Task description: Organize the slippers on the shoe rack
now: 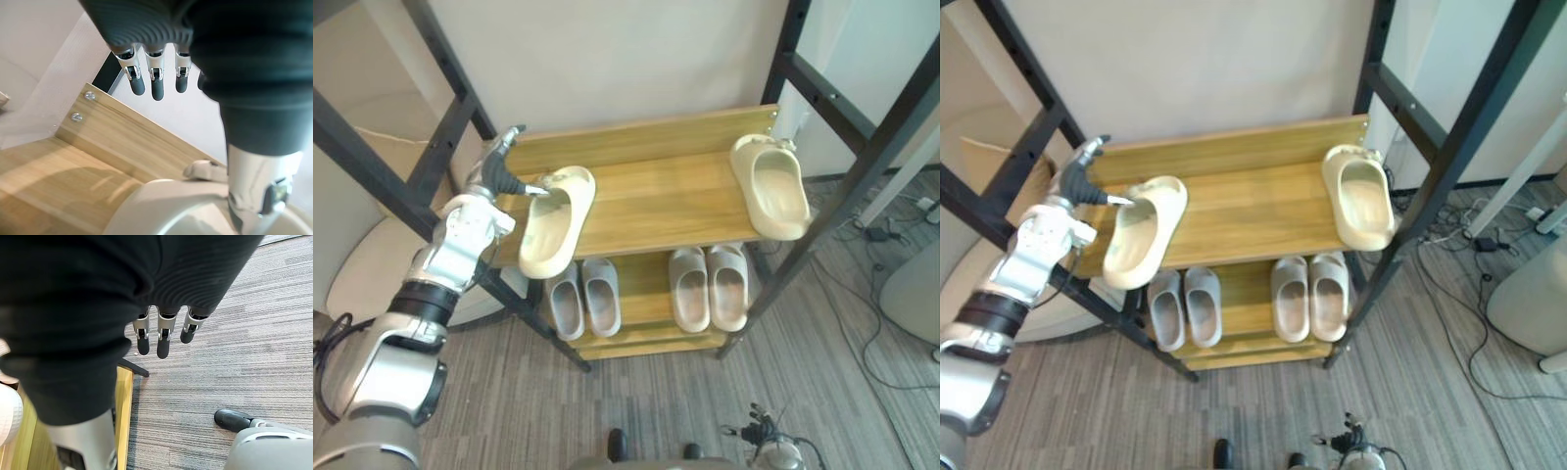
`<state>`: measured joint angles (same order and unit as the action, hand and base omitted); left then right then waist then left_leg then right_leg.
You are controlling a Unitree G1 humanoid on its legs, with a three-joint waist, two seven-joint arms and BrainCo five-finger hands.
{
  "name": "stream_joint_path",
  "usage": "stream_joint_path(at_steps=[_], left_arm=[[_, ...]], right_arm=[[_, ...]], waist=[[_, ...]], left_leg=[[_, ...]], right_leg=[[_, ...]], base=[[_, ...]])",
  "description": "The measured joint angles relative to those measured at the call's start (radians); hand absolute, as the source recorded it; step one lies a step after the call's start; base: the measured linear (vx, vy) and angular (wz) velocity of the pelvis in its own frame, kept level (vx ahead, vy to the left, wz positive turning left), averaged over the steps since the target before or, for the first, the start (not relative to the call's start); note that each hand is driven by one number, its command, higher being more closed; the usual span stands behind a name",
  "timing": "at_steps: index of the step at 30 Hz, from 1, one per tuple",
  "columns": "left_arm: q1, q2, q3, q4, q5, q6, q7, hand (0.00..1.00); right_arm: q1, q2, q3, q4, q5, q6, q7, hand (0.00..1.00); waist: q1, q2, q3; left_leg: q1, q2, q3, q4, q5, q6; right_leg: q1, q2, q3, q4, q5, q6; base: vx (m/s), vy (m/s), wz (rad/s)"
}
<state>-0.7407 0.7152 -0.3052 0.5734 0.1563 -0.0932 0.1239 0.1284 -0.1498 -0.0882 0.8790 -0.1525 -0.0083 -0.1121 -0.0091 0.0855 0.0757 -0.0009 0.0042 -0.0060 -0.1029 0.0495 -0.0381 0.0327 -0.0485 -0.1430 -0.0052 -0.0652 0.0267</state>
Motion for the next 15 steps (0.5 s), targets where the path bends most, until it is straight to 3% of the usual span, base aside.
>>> stream_joint_path(at_steps=[14,15], left_arm=[[-0.035,-0.002,-0.037,0.049,0.068,0.019,0.003,0.0],[-0.037,-0.002,-0.037,0.056,0.077,0.019,0.005,1.0]], right_arm=[[-0.003,0.0,0.0,0.0,0.0,0.0,0.007,0.0],[-0.003,0.001,0.0,0.0,0.0,0.0,0.007,0.0]], waist=[[0.002,-0.001,0.001],[0.002,-0.001,0.001]], left_leg=[[-0.02,0.003,0.017,0.0,0.0,-0.001],[-0.02,0.003,0.019,0.0,0.0,-0.001]], right_leg=[[-0.033,0.003,0.015,0.011,0.001,-0.001],[-0.036,0.003,0.016,0.014,0.001,-0.001]], base=[[0.0,-0.001,-0.03],[-0.02,0.0,-0.06]])
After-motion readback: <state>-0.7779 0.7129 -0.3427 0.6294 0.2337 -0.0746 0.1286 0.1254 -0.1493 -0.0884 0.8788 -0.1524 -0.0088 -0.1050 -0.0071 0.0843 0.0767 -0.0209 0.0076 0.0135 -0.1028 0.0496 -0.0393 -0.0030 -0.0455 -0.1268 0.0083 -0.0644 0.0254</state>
